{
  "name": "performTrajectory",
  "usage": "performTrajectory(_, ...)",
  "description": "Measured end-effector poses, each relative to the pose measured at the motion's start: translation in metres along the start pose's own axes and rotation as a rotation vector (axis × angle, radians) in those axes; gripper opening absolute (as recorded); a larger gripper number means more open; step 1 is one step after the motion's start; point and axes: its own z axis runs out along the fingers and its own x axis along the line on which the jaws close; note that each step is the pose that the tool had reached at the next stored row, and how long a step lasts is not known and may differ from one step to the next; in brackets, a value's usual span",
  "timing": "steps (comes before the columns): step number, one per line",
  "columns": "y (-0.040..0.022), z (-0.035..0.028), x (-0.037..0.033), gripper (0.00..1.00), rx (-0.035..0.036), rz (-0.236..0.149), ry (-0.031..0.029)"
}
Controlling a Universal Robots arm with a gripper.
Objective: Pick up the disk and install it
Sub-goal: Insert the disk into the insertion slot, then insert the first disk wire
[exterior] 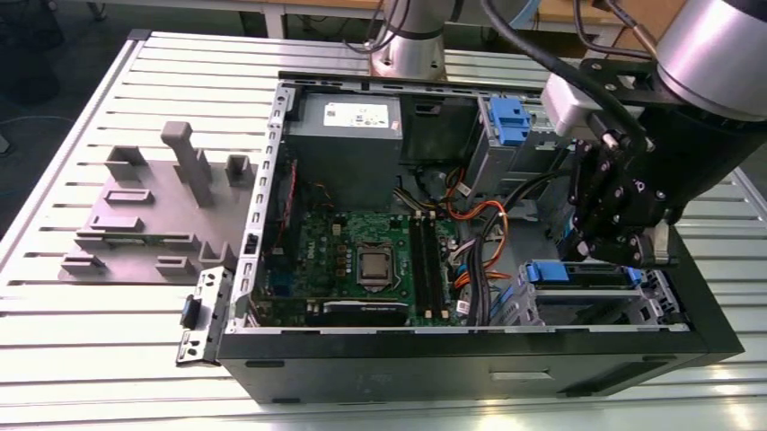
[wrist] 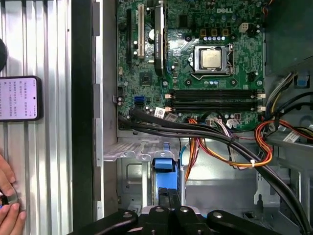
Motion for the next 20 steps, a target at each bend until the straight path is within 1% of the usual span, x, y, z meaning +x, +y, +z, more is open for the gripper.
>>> performTrajectory(4, -0.0001, 0.0064, -0.0002, 0.11, 0.0, 0.0, 0.0)
performTrajectory(6, -0.0001, 0.0087, -0.0003, 0.11, 0.0, 0.0, -0.0001)
performTrajectory(17, -0.0001, 0.0096, -0.0003, 0.11, 0.0, 0.0, 0.0)
performTrajectory(20, -0.0011, 0.0097, -0.0004, 0.11, 0.0, 0.0, -0.0002)
